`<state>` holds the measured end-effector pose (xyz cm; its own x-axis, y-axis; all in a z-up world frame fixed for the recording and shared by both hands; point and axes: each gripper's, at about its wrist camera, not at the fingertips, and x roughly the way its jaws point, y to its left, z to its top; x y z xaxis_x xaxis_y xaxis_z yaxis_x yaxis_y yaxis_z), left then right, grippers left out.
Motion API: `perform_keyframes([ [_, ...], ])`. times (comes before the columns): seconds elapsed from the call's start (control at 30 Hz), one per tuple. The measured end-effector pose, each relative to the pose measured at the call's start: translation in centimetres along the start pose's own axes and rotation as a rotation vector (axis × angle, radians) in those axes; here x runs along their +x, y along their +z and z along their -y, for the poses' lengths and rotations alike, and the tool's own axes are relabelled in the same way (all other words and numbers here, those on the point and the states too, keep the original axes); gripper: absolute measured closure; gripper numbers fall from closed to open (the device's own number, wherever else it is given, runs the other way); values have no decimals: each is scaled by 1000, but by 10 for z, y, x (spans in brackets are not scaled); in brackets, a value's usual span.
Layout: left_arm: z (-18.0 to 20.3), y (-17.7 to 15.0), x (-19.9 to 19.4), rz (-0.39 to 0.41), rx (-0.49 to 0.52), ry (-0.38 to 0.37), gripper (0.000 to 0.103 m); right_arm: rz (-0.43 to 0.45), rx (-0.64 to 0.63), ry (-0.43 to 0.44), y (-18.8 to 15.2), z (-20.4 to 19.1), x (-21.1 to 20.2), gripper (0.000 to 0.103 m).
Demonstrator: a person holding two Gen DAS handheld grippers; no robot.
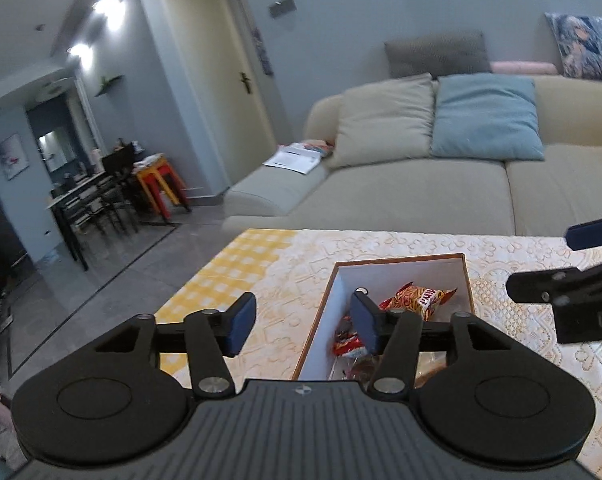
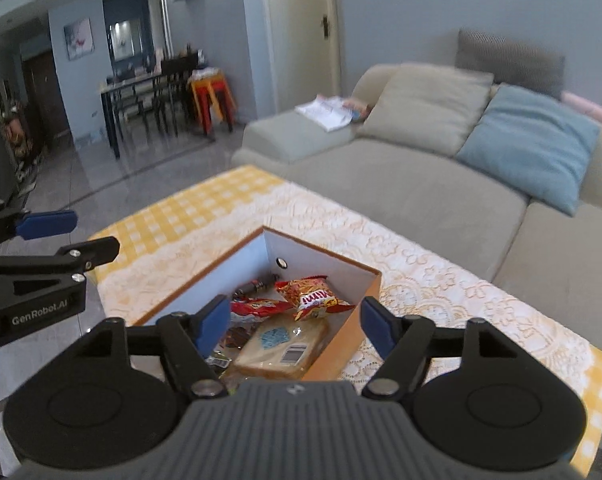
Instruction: Organize snacks
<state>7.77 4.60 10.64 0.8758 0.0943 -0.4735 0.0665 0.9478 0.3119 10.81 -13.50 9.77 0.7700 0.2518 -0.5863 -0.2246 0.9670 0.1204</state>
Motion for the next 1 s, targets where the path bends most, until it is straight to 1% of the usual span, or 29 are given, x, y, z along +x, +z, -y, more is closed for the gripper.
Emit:
perform_keyframes([
  [0.03,-1,-3,-5,6,-13,4,36,11,-3,-2,-4,-4,-7,26],
  [0.13,-1,-11,-18,18,-25,6,34,44,-1,-7,-20,-16,-33,26],
  [0.17,-1,-14,-21,17,-26,5,32,52,1,-6,-25,-20,-40,26],
  [0.2,0,-16,-23,8,-27,5,29,61,8,-9,-31,-24,-48,26],
  [0.27,2,-24,-30,-11,-35,-3,29,70,18,-23,-39,-30,-59,25],
  [0.33,3,-32,-35,-47,-60,-19,29,77,23,-53,-49,-37,-71,24],
  [0.4,3,-38,-35,-100,-97,-42,29,85,36,-92,-60,-42,-81,24],
  [0.5,4,-52,-38,-148,-135,-81,29,94,65,-135,-80,-46,-92,24],
  [0.67,15,-75,-39,-216,-154,-106,29,78,46,-187,-101,-46,-96,24],
  [0.77,19,-83,-34,-257,-167,-128,29,69,47,-204,-112,-42,-93,24],
  [1.0,29,-91,-35,-274,-137,-142,29,40,81,-204,-125,-32,-80,24],
])
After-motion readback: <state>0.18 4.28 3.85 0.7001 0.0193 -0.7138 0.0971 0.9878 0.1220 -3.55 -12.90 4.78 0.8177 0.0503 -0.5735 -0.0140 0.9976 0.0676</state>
